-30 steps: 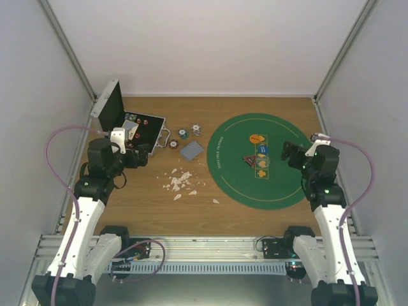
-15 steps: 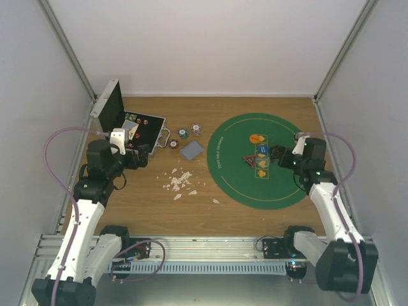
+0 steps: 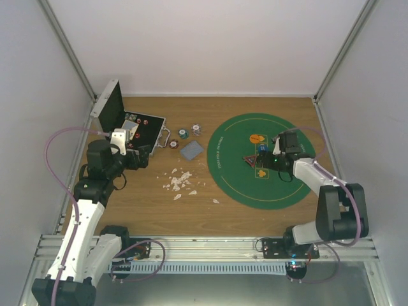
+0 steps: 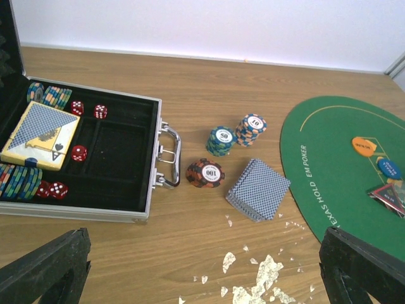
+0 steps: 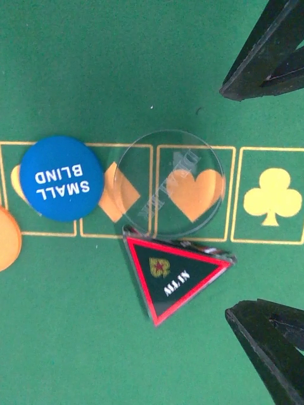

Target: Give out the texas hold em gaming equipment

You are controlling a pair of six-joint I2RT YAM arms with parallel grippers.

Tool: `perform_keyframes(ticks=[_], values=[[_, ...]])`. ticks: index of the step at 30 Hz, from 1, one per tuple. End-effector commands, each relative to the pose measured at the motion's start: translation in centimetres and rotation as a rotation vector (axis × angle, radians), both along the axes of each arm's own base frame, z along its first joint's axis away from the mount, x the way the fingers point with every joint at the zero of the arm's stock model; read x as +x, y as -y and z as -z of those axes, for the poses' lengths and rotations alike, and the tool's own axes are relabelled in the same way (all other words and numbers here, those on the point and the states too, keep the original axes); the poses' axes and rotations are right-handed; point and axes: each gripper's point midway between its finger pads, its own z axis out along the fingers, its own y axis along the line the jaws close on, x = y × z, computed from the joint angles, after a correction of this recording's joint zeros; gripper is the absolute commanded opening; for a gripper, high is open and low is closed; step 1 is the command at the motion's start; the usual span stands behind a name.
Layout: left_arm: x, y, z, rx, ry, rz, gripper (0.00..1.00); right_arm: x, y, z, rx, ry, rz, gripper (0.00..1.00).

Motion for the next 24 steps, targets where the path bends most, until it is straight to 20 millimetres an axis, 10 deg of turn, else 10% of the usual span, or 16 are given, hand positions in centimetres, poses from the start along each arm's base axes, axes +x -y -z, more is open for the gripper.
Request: perform_keyframes(ticks=[1, 24], values=[[0.4, 0.4, -0.7, -0.005, 0.042, 0.022, 0.99, 0.6, 0.8, 1.4, -0.1, -0.035, 0.034, 0.86], [0.4, 0.1, -0.7, 0.001, 0.041, 0.007, 0.99, 1.0, 0.9, 4.9, -0.214, -0.114, 0.028, 0.81]])
